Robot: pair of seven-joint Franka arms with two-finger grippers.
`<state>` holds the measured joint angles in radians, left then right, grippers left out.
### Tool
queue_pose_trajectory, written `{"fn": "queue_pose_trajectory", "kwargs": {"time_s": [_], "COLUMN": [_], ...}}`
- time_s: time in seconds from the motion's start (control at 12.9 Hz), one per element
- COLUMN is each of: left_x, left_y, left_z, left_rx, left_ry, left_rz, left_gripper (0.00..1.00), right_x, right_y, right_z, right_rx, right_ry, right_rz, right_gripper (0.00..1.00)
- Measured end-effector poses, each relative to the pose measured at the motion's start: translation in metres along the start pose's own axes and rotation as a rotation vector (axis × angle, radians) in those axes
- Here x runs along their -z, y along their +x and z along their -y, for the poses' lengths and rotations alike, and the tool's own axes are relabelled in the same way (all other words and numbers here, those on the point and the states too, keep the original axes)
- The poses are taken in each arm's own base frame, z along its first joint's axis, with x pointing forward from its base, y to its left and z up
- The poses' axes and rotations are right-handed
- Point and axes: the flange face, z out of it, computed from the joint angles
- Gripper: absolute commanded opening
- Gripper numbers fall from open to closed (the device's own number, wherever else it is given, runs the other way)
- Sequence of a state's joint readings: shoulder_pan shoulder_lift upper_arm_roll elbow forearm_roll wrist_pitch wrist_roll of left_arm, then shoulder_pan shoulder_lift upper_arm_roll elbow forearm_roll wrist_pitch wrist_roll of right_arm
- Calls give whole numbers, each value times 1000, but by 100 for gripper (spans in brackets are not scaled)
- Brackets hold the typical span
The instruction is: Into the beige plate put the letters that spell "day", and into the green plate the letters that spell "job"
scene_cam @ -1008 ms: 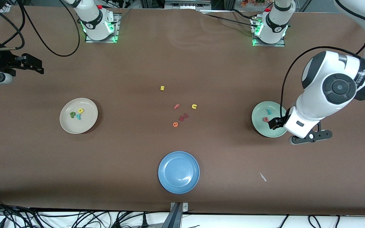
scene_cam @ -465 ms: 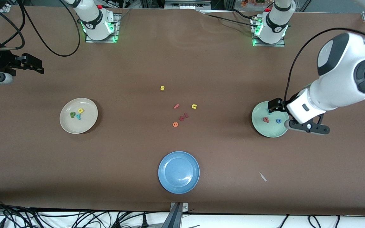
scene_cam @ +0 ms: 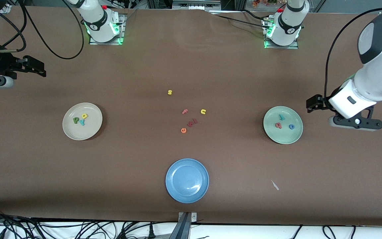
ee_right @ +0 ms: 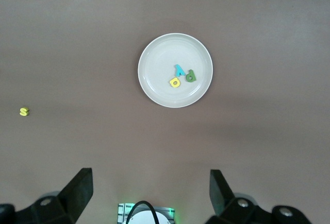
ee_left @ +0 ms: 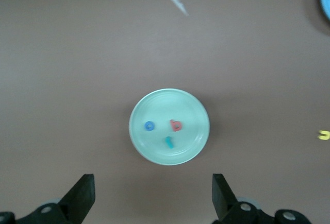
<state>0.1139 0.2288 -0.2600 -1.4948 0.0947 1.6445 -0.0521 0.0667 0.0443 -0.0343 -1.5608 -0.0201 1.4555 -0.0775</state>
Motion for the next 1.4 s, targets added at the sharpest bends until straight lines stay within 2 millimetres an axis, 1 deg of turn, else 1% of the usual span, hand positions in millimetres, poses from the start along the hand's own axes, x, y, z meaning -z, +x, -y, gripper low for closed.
{"fn": "queue_pose_trajectory", "kwargs": {"time_s": [0.08,0.16,0.31,0.47,0.62,0.78,1.09,1.4], "left_x": [0,-1,-5,-10,-6,3,21,21], "left_y": [-5,-10,-23,-41,-53,-56,-61,-61], "left_z": [5,6,0,-9,-14,-11,-10,-5], "left_rx": [9,12,5,-2,7,15,17,25], "left_ry": [8,15,27,28,-13,-18,-17,-18], "left_rz": [3,0,-37,-42,-48,-60,-27,-18], "left_gripper": [100,100,100,100,100,100,100,100], "right_x": [0,-1,-2,-2,-2,-2,-2,-2], "right_y": [0,0,1,0,0,0,0,0], "right_z": [0,0,0,0,0,0,0,0], "right_rx": [0,0,-1,-1,-1,-1,-1,-2], "right_ry": [0,0,0,0,0,0,0,-1], "right_rz": [1,2,6,8,9,10,11,11], "right_gripper": [100,100,100,100,100,100,100,100]}}
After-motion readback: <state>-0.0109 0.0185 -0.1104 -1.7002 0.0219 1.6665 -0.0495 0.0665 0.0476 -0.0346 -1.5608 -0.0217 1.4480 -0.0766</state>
